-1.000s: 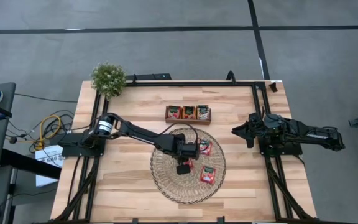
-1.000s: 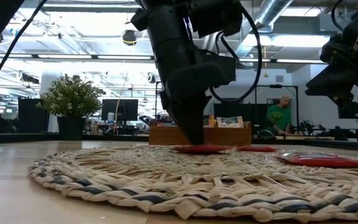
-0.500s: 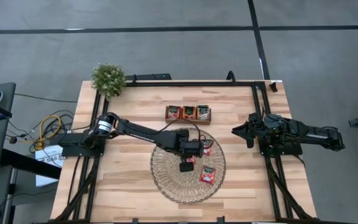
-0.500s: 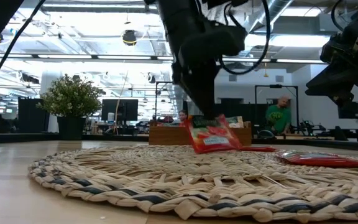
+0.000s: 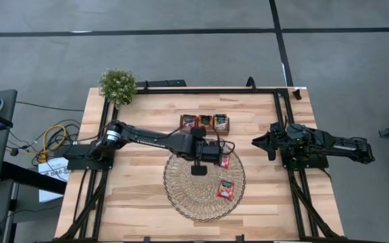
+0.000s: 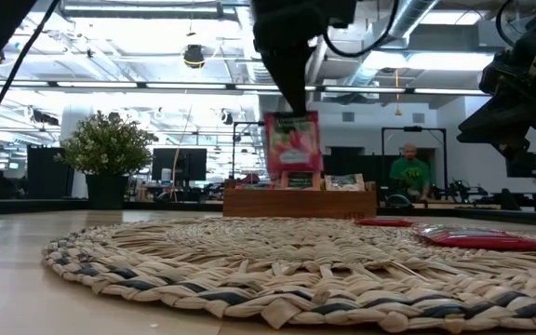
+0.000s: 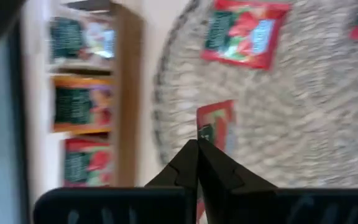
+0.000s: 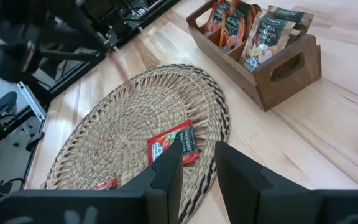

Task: Pick & Place Tea
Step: Put the red tea bag into the left section of the wooden organizer

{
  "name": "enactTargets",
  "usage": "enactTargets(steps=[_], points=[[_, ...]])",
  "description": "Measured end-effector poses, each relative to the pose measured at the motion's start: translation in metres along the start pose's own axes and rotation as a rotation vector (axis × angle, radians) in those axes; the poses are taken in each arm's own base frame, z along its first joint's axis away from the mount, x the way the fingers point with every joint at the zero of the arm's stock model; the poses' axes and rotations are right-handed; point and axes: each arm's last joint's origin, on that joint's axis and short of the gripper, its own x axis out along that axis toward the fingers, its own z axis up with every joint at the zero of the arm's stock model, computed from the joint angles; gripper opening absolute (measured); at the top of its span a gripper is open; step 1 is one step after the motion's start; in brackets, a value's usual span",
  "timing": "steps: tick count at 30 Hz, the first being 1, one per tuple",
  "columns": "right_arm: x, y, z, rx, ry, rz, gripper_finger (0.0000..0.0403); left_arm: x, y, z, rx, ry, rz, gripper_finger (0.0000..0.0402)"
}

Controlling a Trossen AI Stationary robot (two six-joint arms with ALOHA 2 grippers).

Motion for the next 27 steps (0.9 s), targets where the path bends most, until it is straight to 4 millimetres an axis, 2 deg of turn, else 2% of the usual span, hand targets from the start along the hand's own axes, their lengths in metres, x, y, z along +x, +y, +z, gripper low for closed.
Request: enactTargets(steps=[6, 11, 19, 27], points=[[0.000, 0.000, 0.000, 0.000, 0.000, 0.000, 0.0087, -0.007, 0.032, -0.002, 0.046, 0.068, 0.109, 0.0000], [0.000, 0.000, 0.000, 0.000, 0.000, 0.000, 0.0087, 0.001, 0.058, -0.007, 0.091, 0.133, 0.167, 0.0000], [0.000, 0.000, 0.000, 0.000, 0.000, -0.001, 0.0087, 0.017, 0.104, -0.015, 0.032, 0.201, 0.163, 0.0000], [0.000, 0.000, 0.000, 0.000, 0.000, -0.001, 0.0087, 0.029, 0.135, -0.021, -0.001, 0.213, 0.098, 0.0000]])
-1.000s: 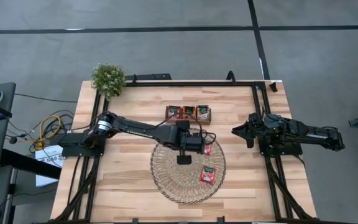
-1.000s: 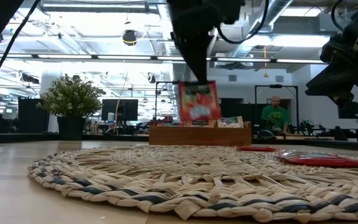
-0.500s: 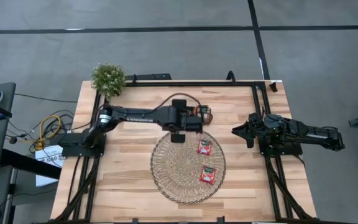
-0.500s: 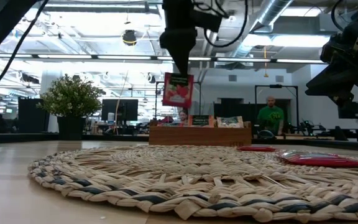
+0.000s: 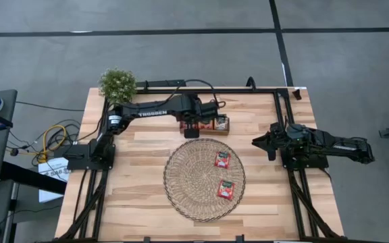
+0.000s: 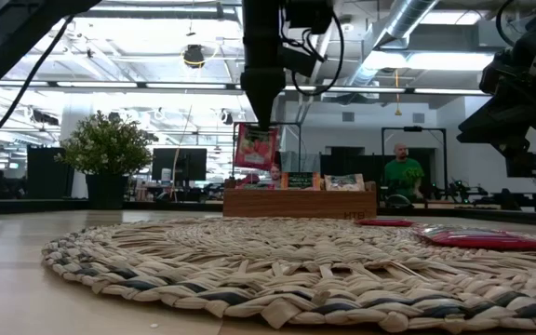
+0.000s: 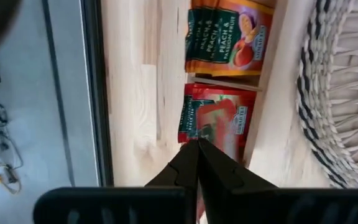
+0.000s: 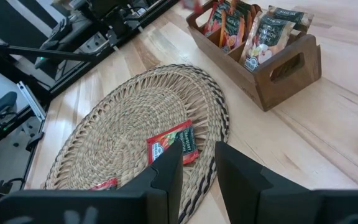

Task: Pick & Place Tea
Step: Put the red tea bag into the left section of the wooden organizer

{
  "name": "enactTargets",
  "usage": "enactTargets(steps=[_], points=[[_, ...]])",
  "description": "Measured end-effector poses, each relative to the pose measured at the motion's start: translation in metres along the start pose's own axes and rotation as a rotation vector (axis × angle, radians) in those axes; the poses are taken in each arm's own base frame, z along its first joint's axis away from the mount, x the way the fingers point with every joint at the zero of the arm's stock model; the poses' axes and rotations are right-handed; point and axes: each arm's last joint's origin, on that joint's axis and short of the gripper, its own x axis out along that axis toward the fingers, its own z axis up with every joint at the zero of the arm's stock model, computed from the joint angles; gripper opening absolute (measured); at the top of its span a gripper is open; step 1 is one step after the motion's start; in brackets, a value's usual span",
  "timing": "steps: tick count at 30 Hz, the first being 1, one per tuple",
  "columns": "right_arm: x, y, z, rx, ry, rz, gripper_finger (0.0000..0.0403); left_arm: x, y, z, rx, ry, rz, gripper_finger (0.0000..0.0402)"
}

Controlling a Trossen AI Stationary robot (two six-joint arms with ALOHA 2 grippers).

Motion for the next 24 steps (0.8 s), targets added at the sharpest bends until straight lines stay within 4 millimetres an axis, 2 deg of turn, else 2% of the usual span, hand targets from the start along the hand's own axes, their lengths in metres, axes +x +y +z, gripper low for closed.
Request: enactTargets(steps=[11, 24], points=[[0.000, 0.000, 0.000, 0.000, 0.000, 0.000, 0.0087, 0.015, 0.027, -0.002, -0.054, -0.033, -0.082, 0.0000], [0.000, 0.000, 0.000, 0.000, 0.000, -0.001, 0.0087, 0.050, 0.015, -0.006, -0.006, -0.003, -0.101, 0.0000]])
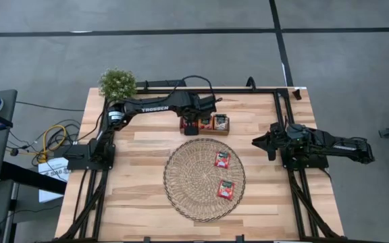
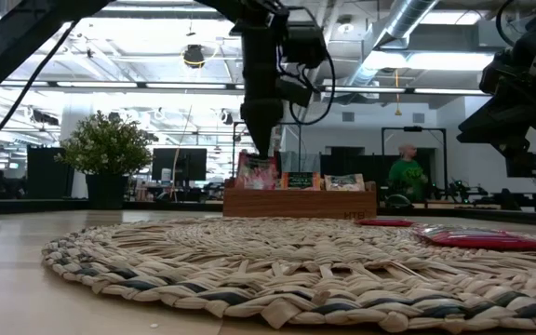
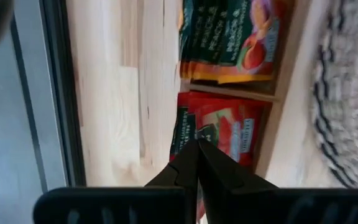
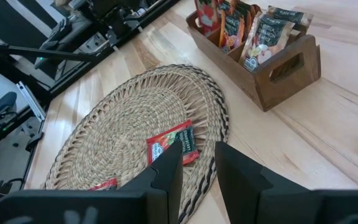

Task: Pick & Place Tea
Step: Put the red tea bag into the left section of the wooden organizer

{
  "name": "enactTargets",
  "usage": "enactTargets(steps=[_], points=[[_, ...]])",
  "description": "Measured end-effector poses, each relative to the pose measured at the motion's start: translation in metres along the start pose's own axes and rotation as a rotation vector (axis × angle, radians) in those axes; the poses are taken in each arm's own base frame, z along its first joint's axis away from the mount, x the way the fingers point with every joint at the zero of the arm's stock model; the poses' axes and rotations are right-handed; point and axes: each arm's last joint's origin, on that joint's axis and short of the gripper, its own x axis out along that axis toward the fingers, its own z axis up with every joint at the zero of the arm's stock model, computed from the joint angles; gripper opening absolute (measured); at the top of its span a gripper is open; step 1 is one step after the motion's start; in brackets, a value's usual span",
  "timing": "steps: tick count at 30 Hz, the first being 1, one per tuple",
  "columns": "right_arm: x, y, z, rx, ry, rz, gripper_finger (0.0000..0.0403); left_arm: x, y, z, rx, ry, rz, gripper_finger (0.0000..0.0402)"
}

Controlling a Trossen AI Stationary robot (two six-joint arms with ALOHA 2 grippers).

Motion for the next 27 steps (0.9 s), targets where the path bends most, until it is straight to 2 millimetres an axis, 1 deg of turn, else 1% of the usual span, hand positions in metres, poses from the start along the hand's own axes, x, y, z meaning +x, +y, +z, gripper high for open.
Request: enactTargets(steps=[4, 13, 21, 27], points=[[0.000, 0.000, 0.000, 0.000, 0.000, 0.000, 0.0087, 0.008, 0.000, -0.002, -0.001, 0.002, -0.003, 0.0000], [0.000, 0.000, 0.000, 0.000, 0.000, 0.000, 0.0087, 0.027, -0.007, -0.006, 0.018, 0.012, -0.014, 0.0000], [0.000, 0.000, 0.000, 0.000, 0.000, 0.000, 0.0087, 0.029, -0.008, -0.007, 0.019, 0.015, -0.018, 0.0000], [0.000, 0.000, 0.000, 0.006, 0.000, 0.000, 0.0087, 0.029, -0.009, -0.007, 0.017, 0.003, -0.068, 0.0000]])
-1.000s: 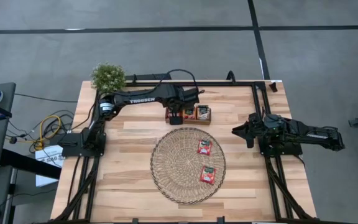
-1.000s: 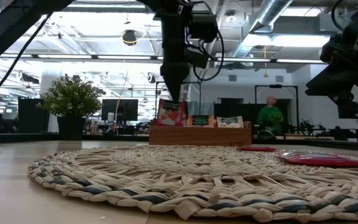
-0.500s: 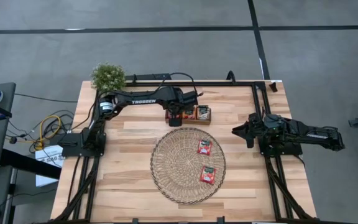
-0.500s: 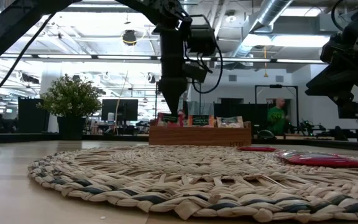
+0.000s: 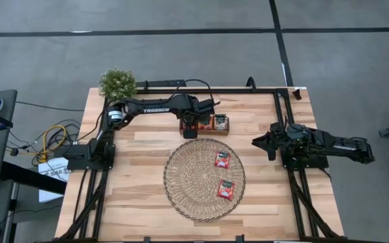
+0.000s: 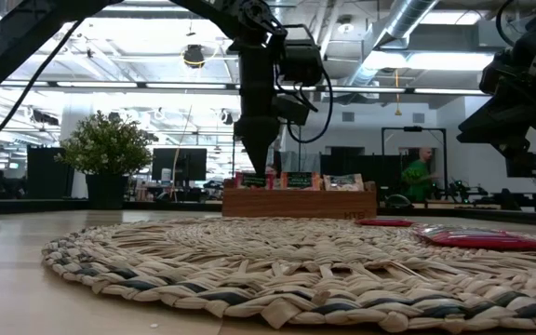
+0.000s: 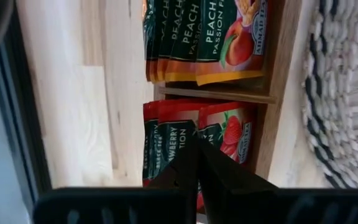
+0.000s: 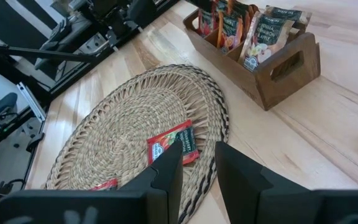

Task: Pick & Place Tea
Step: Put the red tea bag into the left section of the wooden organizer

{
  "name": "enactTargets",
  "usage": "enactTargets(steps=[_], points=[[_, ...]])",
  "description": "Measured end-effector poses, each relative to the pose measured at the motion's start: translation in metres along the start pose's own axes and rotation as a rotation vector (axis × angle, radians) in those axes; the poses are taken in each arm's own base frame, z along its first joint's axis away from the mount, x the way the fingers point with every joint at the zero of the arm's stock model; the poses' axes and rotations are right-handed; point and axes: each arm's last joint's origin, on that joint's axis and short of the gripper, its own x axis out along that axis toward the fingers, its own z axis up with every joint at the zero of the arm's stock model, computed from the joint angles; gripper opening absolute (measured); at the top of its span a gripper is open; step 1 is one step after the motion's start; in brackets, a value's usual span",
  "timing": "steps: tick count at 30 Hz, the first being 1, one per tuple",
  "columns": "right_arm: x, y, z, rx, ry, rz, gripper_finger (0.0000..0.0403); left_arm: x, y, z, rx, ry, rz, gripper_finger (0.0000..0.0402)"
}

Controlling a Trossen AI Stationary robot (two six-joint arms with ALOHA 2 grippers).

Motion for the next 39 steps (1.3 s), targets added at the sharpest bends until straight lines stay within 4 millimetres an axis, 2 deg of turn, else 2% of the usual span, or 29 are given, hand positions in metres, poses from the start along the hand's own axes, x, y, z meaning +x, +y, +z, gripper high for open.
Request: enactTargets(steps=[27, 32, 39], points=[[-0.0001, 0.0001, 0.0001, 0.004, 0.000, 0.001, 0.0087, 0.0000, -0.0008, -0.0004, 0.013, 0.000, -0.024, 0.0005], [0.0000, 0.0000, 0.0000, 0.004, 0.000, 0.000, 0.0087, 0.0000, -0.0010, -0.0012, 0.017, 0.008, -0.027, 0.0044], [0.0000, 0.0000, 0.0000, 0.004, 0.000, 0.001, 0.0087, -0.0001, -0.0008, -0.0018, 0.039, 0.019, -0.004, 0.0133]])
